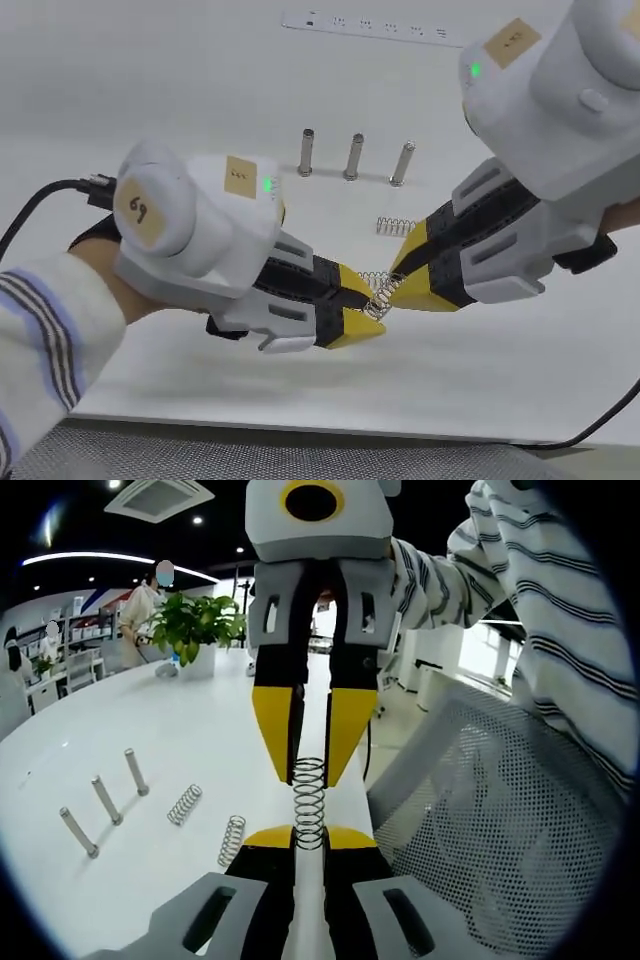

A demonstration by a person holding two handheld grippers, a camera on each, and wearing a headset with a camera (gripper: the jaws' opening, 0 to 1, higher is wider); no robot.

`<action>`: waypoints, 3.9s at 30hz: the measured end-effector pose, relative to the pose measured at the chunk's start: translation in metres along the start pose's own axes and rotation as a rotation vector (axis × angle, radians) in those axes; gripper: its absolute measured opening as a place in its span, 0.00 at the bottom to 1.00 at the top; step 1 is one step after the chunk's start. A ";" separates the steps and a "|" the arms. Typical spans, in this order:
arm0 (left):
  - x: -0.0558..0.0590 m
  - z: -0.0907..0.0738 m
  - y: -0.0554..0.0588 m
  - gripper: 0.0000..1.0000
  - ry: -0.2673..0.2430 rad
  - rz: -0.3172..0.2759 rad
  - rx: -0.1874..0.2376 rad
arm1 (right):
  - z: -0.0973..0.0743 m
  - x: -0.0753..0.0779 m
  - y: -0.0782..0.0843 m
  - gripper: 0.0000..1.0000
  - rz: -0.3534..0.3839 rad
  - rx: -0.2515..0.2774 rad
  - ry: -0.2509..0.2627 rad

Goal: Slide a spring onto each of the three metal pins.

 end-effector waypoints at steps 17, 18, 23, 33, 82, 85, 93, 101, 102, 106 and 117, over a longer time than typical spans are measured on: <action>0.002 -0.005 -0.004 0.01 -0.005 0.015 -0.007 | 0.008 0.004 -0.009 0.08 -0.097 -0.053 -0.038; 0.002 -0.006 -0.005 0.01 -0.007 0.013 0.000 | 0.009 0.003 -0.010 0.09 -0.105 -0.055 -0.043; 0.002 -0.006 -0.008 0.01 -0.011 0.017 0.002 | 0.012 0.004 -0.012 0.09 -0.116 -0.072 -0.043; 0.001 -0.006 -0.013 0.01 -0.016 0.026 0.013 | 0.016 0.007 -0.010 0.09 -0.132 -0.105 -0.046; -0.010 -0.011 -0.008 0.02 -0.079 -0.010 0.009 | 0.021 0.020 -0.016 0.08 -0.103 -0.125 -0.025; -0.010 -0.011 -0.007 0.03 -0.077 -0.014 0.001 | 0.021 0.019 -0.016 0.08 -0.113 -0.126 -0.027; -0.017 -0.014 -0.004 0.20 -0.124 -0.008 -0.019 | 0.019 0.022 -0.012 0.08 -0.095 -0.131 -0.009; -0.020 -0.018 0.001 0.29 -0.151 -0.027 -0.023 | 0.017 0.021 -0.002 0.08 -0.076 -0.151 -0.013; -0.020 -0.018 0.001 0.31 -0.155 -0.028 -0.019 | 0.017 0.021 -0.002 0.08 -0.075 -0.152 -0.015; -0.023 -0.023 0.004 0.30 -0.175 -0.043 -0.002 | 0.017 0.015 -0.001 0.08 -0.068 -0.159 -0.016; -0.033 -0.034 0.008 0.54 -0.255 -0.050 0.035 | 0.018 0.013 0.002 0.08 -0.047 -0.165 -0.018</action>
Point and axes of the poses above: the centre of the closed fingertips' face, and the gripper's own axes: z roughly forward along the fingers, x roughly to its right, y roughly out of its underside, the point moved 10 cm from there along -z, roughly backward along the fingers, and after that the axes turned 9 degrees about -z, right-handed, at the moved point
